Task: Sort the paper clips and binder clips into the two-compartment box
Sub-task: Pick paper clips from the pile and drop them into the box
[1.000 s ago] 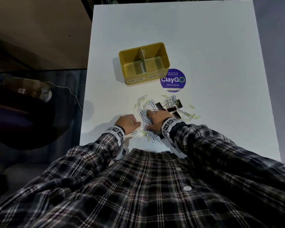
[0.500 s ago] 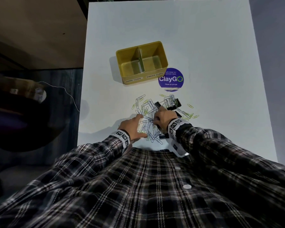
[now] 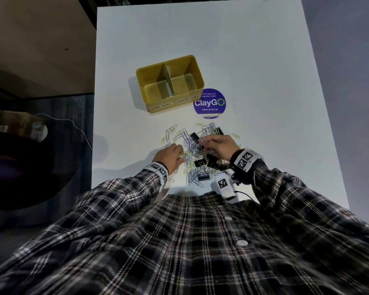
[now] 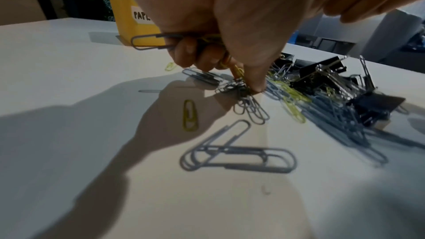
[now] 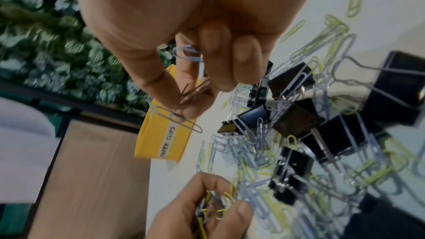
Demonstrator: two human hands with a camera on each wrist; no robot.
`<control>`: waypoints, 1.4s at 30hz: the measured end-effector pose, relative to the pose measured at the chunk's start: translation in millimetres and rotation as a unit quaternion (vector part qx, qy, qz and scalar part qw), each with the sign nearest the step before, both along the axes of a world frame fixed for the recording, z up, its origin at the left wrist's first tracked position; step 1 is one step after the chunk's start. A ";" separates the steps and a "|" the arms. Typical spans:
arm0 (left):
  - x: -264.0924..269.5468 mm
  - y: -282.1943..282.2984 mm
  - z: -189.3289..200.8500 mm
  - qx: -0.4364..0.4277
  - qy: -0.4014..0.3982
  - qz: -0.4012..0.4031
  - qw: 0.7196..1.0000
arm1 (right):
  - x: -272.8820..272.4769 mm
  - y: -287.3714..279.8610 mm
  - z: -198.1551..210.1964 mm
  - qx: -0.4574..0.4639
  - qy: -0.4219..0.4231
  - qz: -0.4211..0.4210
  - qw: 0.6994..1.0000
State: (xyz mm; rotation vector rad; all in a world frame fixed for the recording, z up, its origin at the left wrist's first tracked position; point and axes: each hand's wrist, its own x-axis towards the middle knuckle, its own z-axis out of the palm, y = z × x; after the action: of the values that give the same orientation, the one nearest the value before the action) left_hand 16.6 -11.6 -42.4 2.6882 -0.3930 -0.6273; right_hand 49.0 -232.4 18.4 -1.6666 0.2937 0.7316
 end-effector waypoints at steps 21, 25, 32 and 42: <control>17.1 36.8 25.6 -0.211 0.178 0.242 0.930 | 13.0 28.1 -10.1 0.056 0.145 -0.044 0.987; 15.6 36.4 26.1 -0.215 0.180 0.256 0.925 | 11.3 33.1 -15.4 -0.218 -0.022 0.167 0.961; 8.6 41.2 26.2 -0.194 0.182 0.291 0.919 | -0.4 57.1 -17.8 -0.506 -0.131 0.394 0.756; -2.1 46.2 29.2 -0.171 0.193 0.299 0.919 | -4.8 75.6 -25.1 -0.468 -0.113 0.421 0.769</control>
State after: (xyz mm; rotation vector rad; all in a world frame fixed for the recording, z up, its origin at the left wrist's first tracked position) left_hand 14.6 34.6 -13.2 2.1112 0.3822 -0.7800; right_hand 44.2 -156.8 -6.7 -2.8906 -0.3923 1.1146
